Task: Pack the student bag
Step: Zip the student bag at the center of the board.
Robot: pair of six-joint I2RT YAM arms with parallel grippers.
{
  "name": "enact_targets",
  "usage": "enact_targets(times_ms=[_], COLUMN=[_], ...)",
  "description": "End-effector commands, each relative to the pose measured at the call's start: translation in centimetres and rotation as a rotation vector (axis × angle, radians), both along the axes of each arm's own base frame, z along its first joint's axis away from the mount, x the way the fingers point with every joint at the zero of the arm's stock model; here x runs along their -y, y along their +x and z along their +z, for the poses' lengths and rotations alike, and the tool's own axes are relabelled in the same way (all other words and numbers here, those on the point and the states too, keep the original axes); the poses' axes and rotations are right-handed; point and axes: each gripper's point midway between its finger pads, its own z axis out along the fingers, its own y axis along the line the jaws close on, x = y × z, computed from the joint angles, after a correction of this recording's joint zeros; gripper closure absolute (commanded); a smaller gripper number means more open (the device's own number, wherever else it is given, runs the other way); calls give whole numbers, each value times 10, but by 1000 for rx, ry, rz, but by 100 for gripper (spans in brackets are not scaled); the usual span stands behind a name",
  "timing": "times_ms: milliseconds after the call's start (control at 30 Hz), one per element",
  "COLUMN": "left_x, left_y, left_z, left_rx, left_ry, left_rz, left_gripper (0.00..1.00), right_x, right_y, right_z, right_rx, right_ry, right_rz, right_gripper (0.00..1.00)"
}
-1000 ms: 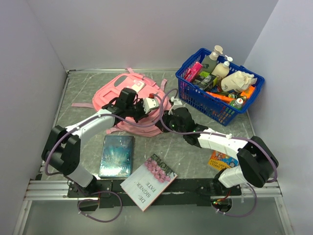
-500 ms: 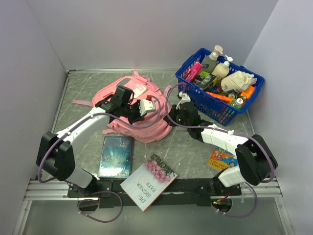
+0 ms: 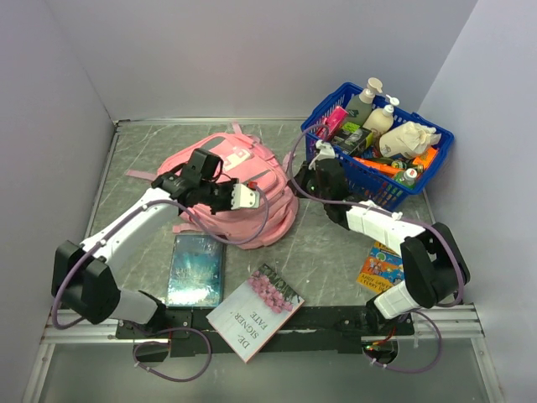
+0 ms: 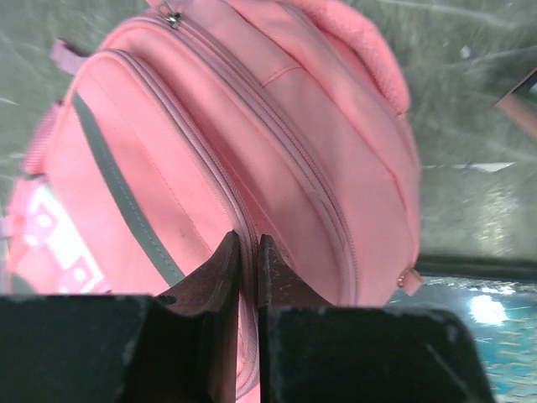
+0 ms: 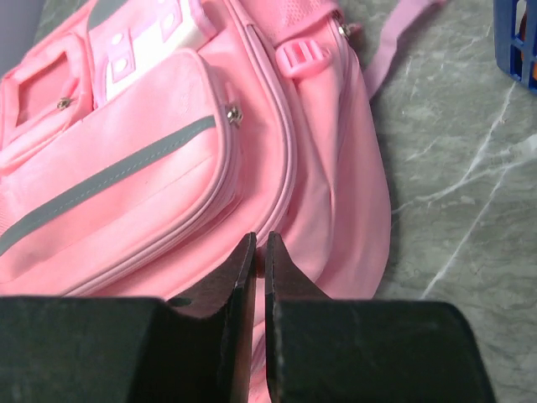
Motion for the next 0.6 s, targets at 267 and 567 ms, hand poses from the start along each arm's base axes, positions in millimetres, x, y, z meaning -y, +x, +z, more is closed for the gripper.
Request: enact_targets(times_ms=[267,567], left_x=[12,-5], left_y=[80,52], left_z=[72,14], left_rx=[351,144], left_ry=[-83,-62], left_rz=[-78,-14], left_gripper=[99,75], right_x=[29,24], right_y=[-3,-27], right_z=[16,3], right_rx=[91,63], right_ry=[19,65], right_rz=[-95,-64], right_gripper=[100,100])
